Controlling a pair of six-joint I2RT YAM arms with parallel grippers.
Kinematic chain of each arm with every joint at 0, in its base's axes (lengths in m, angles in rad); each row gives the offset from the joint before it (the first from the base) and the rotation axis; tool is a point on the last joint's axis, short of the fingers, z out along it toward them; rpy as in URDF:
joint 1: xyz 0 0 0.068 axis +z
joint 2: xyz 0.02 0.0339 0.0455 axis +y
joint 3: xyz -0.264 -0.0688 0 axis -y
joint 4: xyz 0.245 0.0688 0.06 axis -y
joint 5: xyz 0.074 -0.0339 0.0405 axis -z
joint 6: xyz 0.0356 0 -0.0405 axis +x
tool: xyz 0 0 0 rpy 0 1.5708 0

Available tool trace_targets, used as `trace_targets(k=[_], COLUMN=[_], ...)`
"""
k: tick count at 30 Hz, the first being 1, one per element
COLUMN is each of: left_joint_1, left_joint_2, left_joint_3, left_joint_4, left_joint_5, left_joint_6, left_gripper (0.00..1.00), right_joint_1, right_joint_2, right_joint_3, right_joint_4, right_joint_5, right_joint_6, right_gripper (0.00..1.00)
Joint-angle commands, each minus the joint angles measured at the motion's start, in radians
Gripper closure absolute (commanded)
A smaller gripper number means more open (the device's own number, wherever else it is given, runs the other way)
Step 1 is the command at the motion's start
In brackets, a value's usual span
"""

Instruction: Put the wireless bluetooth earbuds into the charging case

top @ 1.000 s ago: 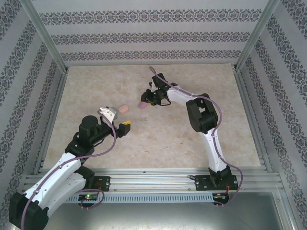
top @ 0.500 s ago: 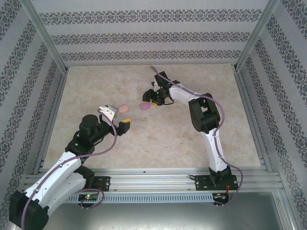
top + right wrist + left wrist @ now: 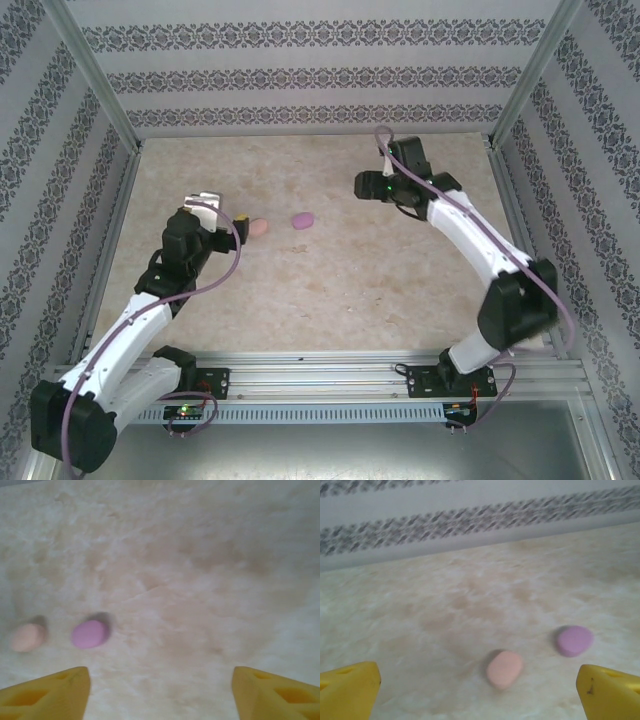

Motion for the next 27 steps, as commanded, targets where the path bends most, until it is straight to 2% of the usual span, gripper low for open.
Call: trace_targets(k=[1,4,8,12,15,19,21,27], left_joint_1=[0.071,0.123,0.171,0.198,0.216,0.221,0.224,0.226], left_joint_2=[0.021,0.046,0.101,0.200,0.310,0.417,0.490,0.729], left_joint_3=[-0.060,-0.149,-0.251,-0.310,-0.362,-0.381,-0.400,-0.439], left_joint_4=[0.081,0.218,0.386,0.531,0.740,0.947,1.073,1.401], left_joint_5=[-0.076,-0.106,-0.120,-0.101,-0.065,-0.012,-0.007,0.076], left_joint_6=[-0.015,0.008,0.027,0.003,-0.024,0.004,-0.006,0.028], left_gripper=[0.00,0.00,0.00,0.00,0.00,0.00,0.00,0.00], right_joint_1=[-0.027,-0.092,-0.168,-0.269,-0.321,-0.322,-0.322,-0.323], right_joint_2=[-0.116,-0.226,-0.387,-0.470,-0.434,-0.344,-0.318,-0.217], right_joint_3=[-0.175,-0.367,-0.663,-0.912,-0.951,-1.010,-0.998,-0.976], right_joint_4=[0.078,0.233,0.571,0.887,0.932,1.092,1.117,1.250], right_joint_5=[0.217,0.235,0.296,0.224,0.159,0.096,0.074,0.064], right_joint_6=[-0.131,-0.200,-0.236,-0.214,-0.187,-0.216,-0.237,-0.273], right_gripper=[0.15,0.02,0.02,0.02,0.02,0.02,0.02,0.02])
